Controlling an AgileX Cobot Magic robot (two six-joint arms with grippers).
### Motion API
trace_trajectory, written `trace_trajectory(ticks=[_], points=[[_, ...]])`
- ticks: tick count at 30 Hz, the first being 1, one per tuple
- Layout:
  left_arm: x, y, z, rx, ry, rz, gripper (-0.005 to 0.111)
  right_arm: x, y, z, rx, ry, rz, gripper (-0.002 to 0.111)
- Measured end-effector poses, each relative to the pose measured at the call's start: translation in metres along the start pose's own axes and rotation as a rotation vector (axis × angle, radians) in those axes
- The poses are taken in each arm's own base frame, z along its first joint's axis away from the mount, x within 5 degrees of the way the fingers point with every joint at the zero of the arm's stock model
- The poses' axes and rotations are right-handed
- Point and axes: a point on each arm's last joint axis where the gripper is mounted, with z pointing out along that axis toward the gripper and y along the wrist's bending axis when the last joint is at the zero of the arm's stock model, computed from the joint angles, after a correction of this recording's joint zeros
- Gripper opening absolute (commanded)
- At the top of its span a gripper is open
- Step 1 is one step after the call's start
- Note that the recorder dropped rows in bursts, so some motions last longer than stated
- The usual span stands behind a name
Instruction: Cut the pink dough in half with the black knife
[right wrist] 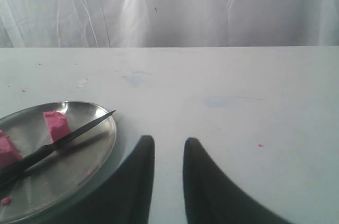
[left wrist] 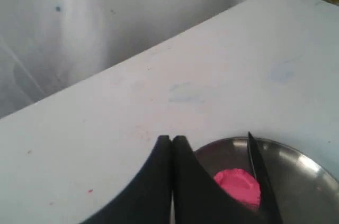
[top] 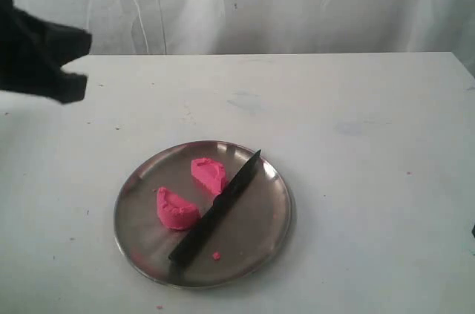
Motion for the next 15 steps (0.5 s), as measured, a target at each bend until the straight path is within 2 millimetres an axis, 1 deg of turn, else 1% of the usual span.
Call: trace_trajectory(ticks=[2,3,4,6,8,9,12,13,14,15], points=[[0.034,-0.004,-0.024,-0.032,0.020,-0.033,0.000,0.000,0.000,0.000,0.000,0.000,0.000,0.019],[0.059,-0.007,-0.037,-0.039,0.048,-0.038,0.000,0.000,0.000,0.000,0.000,0.000,0.000,0.019],[0.069,-0.009,-0.046,-0.043,0.051,-0.043,0.000,0.000,0.000,0.000,0.000,0.000,0.000,0.019],[0.097,-0.012,-0.063,-0.056,0.072,-0.057,0.000,0.000,0.000,0.000,0.000,0.000,0.000,0.019],[0.120,-0.015,-0.077,-0.079,0.073,-0.086,0.000,0.000,0.000,0.000,0.000,0.000,0.000,0.019],[0.132,-0.016,-0.083,-0.095,0.066,-0.110,0.000,0.000,0.000,0.000,0.000,0.000,0.000,0.019],[0.162,-0.018,-0.095,-0.152,0.037,-0.166,0.000,0.000,0.000,0.000,0.000,0.000,0.000,0.019],[0.180,-0.020,-0.098,-0.182,0.016,-0.193,0.000,0.000,0.000,0.000,0.000,0.000,0.000,0.019],[0.188,-0.021,-0.098,-0.195,0.012,-0.192,0.000,0.000,0.000,0.000,0.000,0.000,0.000,0.019],[0.202,-0.022,-0.099,-0.210,0.005,-0.203,0.000,0.000,0.000,0.000,0.000,0.000,0.000,0.019]])
